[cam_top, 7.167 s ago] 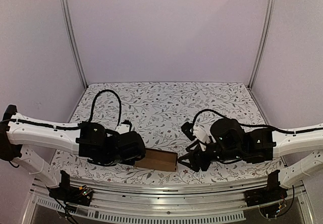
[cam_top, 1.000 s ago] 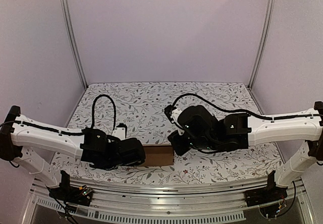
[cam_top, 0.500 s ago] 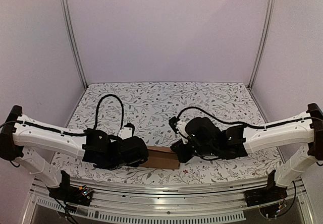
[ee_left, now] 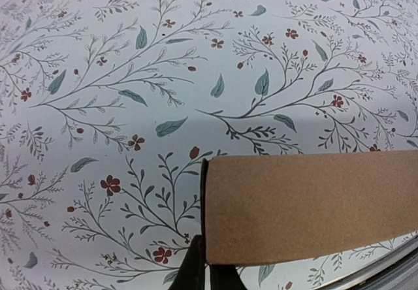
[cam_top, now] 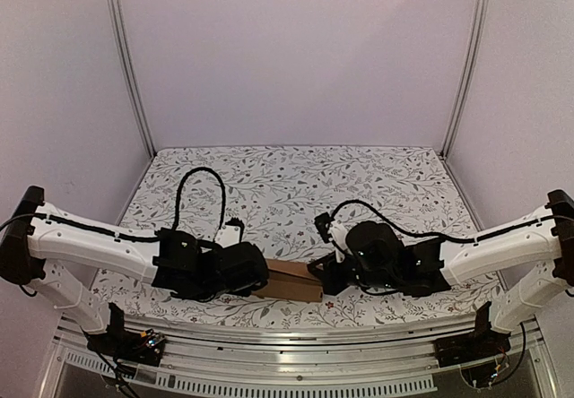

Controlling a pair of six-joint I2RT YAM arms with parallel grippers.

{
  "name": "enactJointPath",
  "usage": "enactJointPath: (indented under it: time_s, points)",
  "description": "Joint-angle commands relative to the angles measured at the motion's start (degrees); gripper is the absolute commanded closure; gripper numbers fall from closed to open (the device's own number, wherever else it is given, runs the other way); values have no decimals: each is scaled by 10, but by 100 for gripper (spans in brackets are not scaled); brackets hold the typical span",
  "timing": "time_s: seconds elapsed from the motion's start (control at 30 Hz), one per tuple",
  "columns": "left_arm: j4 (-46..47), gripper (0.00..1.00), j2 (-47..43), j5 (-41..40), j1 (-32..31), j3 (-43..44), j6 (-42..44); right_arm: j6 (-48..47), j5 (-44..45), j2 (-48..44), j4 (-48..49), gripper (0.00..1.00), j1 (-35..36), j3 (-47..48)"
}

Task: Fold the paper box

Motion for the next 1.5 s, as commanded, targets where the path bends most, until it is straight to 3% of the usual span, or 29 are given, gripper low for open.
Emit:
enactJointPath:
  time_s: [0.0, 0.17, 0.43, 0.67, 0.9, 0.97, 1.1, 1.3, 1.47]
  points:
    - [-21, 87, 10, 57, 1, -16, 5, -38, 13, -15, -56, 100, 5, 48]
    - [-34, 62, -38, 55, 1, -34, 9, -79, 16, -4, -79, 100, 4, 102]
    - [-35, 38, -113, 64, 1, -62, 39, -123, -7, 44, -91, 100, 3, 197]
    - [-20, 30, -157, 63, 2, -75, 60, -118, -45, 109, -91, 100, 3, 256]
    - [-30, 29, -208, 50, 4, -84, 73, -111, -66, 143, -92, 100, -1, 283]
    - [-40, 32, -228, 38, 7, -86, 78, -110, -77, 152, -92, 100, -1, 290]
    - [-14, 52, -260, 55, 43, -94, 114, -106, -92, 175, -84, 100, -1, 295]
    - [63, 100, -281, 141, 128, -115, 180, -78, -145, 212, -36, 100, 0, 262]
    - [147, 100, -265, 200, 165, -121, 222, -52, -146, 240, 4, 100, 1, 215]
